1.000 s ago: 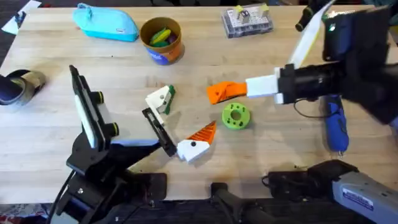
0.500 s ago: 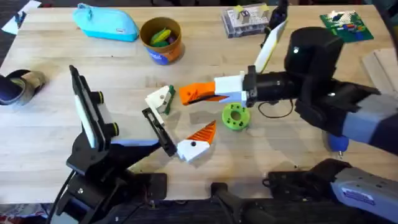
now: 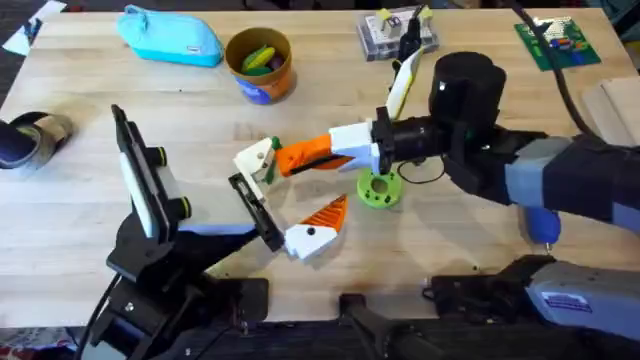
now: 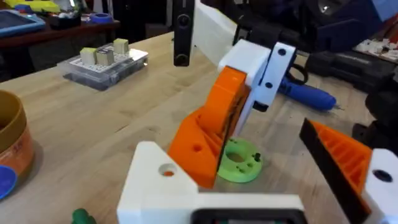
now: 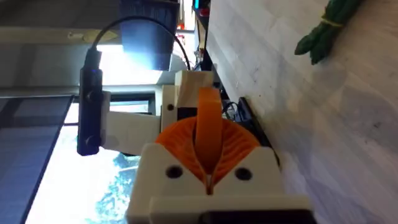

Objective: Pick up the gripper from the table and insert it into the empty holder that is missing its gripper. Then pick up a screw, insert it into the mounting hole, and use the screwdriver to tighten it. Finally, clean up the table by picking up the vegetable and placing it into the bucket.

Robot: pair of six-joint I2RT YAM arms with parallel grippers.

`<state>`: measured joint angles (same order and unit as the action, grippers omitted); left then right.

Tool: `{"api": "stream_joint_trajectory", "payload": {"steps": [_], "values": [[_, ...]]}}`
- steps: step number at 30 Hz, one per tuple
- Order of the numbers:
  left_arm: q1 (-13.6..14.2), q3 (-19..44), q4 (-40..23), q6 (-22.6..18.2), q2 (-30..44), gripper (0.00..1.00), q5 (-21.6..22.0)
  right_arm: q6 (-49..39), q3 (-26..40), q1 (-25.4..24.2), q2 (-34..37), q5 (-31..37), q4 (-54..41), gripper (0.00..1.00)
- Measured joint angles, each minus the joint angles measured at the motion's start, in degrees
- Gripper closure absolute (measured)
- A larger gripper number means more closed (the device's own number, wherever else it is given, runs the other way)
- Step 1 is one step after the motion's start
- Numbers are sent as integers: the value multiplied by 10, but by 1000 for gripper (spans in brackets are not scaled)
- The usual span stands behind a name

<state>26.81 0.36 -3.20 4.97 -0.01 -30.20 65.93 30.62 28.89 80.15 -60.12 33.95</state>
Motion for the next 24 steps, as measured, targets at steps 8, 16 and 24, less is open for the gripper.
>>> {"api": "stream_joint_trajectory", "payload": {"steps": [8,16,24], "values": [[0,0,0,0,0,7,0,33,0,3,5,-16,50,992],[0,0,0,0,0,7,0,44,0,3,5,-17,51,992],[-1,0,0,0,0,7,12,49,3,22,40,-21,73,992]]}}
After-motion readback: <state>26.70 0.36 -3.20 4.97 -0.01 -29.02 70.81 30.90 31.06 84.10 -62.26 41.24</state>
